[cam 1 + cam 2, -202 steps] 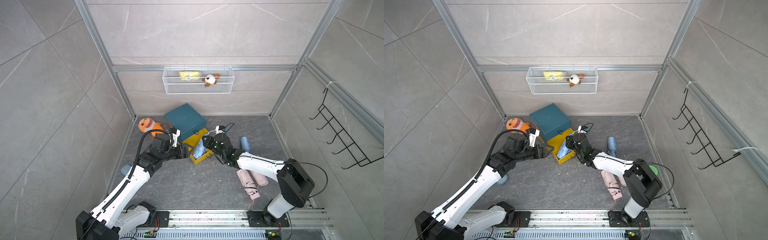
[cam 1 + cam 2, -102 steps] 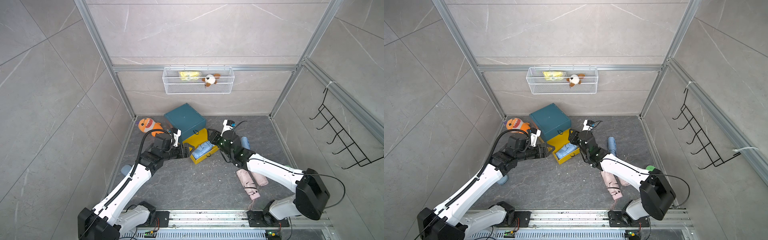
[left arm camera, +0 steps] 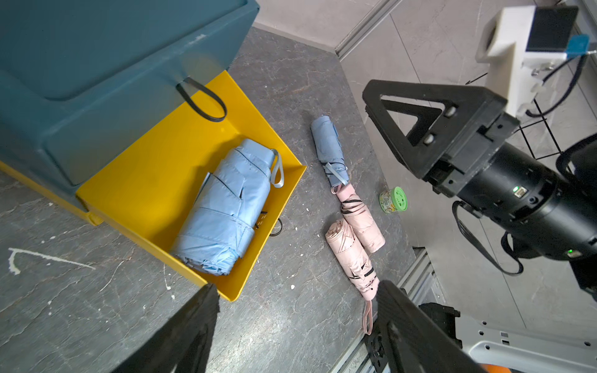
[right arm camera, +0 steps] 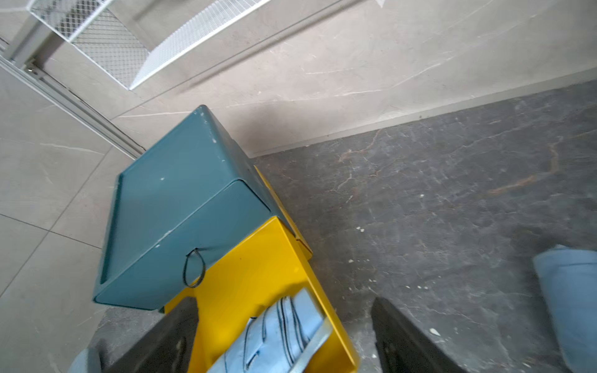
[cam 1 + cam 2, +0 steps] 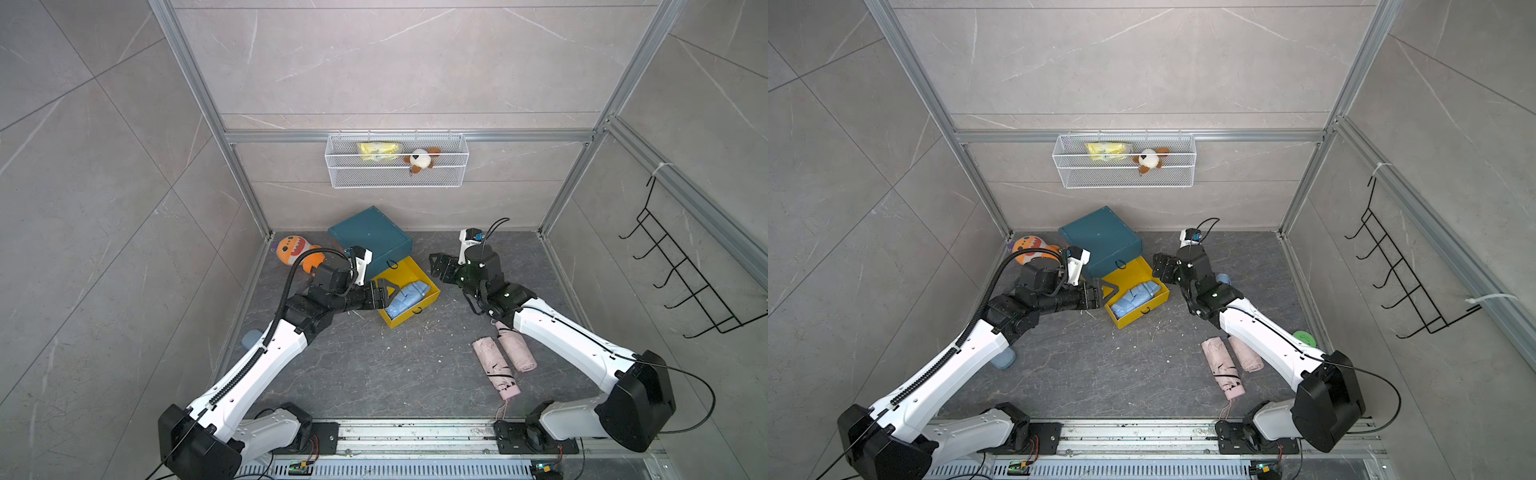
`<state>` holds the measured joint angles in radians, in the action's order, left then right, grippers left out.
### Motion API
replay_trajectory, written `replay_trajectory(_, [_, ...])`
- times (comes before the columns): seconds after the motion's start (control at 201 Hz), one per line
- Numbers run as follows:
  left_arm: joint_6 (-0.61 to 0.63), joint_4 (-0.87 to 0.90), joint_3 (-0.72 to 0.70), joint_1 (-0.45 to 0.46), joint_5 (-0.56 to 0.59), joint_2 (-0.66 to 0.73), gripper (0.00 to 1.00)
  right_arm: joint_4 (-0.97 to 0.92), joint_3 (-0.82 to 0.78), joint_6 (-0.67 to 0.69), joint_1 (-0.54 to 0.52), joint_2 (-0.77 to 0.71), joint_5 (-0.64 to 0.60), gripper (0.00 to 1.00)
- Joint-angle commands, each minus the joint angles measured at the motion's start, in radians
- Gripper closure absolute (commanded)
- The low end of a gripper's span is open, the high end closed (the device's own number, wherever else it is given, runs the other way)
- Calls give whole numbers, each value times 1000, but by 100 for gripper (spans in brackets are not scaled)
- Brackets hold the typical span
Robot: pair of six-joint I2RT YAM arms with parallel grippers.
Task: Place the umbrella in the drawer by color
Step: Place the umbrella in the drawer, then pick up the umbrella from the center of the board.
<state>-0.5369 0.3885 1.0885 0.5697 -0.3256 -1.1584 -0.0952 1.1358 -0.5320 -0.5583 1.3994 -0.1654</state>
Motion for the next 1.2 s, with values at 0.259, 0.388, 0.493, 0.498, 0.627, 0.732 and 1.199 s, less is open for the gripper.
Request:
replay_trajectory(0.259, [62, -111, 159, 148, -33, -175, 18, -266, 93, 140, 201, 65, 18, 12])
replay_trajectory(0.388, [56, -139, 185, 177, -47, -241, 17, -270, 92, 142, 273, 112, 53, 11])
replay_trajectory(0.493, [49, -155, 188, 191, -55, -276, 17, -300, 119, 152, 326, 177, 75, 11])
replay_trajectory(0.498, [47, -156, 188, 191, -56, -278, 17, -302, 120, 153, 328, 181, 75, 11])
replay_trajectory(0.627, [42, -164, 179, 195, -61, -297, 17, -337, 149, 174, 379, 261, 57, 12])
replay_trajectory(0.732, [40, -166, 170, 194, -62, -301, 17, -340, 152, 186, 414, 299, 41, 12])
replay_trajectory(1.199, [34, -178, 139, 195, -70, -312, 17, -420, 275, 262, 454, 514, 14, 13])
